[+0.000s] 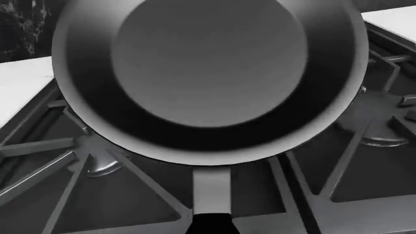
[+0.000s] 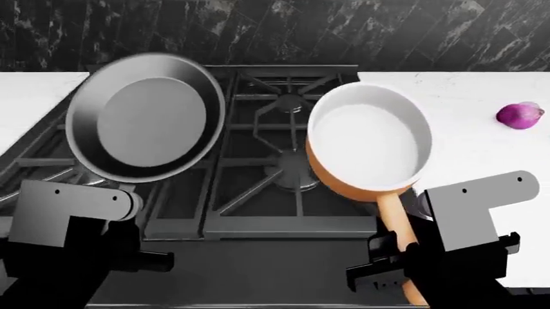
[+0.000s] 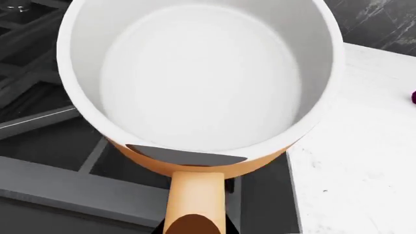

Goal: Place both pans onto different burners. Then place the onion and the sushi on different pans.

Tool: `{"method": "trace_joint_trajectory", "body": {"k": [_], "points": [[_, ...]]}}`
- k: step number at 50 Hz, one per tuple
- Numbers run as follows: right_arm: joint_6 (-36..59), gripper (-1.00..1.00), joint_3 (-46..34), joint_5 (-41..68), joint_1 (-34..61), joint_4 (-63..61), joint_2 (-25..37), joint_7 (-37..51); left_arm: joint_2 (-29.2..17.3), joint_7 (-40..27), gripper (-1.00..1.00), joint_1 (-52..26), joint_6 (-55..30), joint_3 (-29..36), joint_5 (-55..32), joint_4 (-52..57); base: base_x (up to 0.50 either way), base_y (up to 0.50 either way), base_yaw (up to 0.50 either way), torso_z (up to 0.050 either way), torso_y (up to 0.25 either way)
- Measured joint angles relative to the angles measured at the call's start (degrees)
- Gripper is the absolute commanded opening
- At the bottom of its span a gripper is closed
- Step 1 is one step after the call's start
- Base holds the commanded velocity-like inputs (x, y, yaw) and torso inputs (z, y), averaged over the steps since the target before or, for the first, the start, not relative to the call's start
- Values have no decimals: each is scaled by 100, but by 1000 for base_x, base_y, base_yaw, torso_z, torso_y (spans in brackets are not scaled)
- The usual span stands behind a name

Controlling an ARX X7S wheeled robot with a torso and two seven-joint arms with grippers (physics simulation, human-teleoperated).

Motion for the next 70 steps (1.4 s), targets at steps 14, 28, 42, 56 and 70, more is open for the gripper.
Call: {"method": "trace_joint_trajectory", "body": {"k": [14,28,42,56,70], "points": [[29,-100,-9,-9,11,44,-65,-19,-14,25,-100,57,20,-12,34,-10,0,500,0,1,4],[0,-100,-27,12,-13,95,-99,-84,-13,-25,-100,53,-13,-24,83,-54,0,250,0,1,4],[36,-100,32,17,43,196,-77,-46,64,24,-100,-80,-102,64,51,-192,200,0,0,1,4],[253,-100,-35,39,111,577,-113,-84,124,136,-100,-145,-192,139,102,-501,0,0,0,1,4],[338,-100,-110,-36,13,1243,-157,-405,157,193,-100,-139,-208,165,134,-616,0,0,0,1,4]]}}
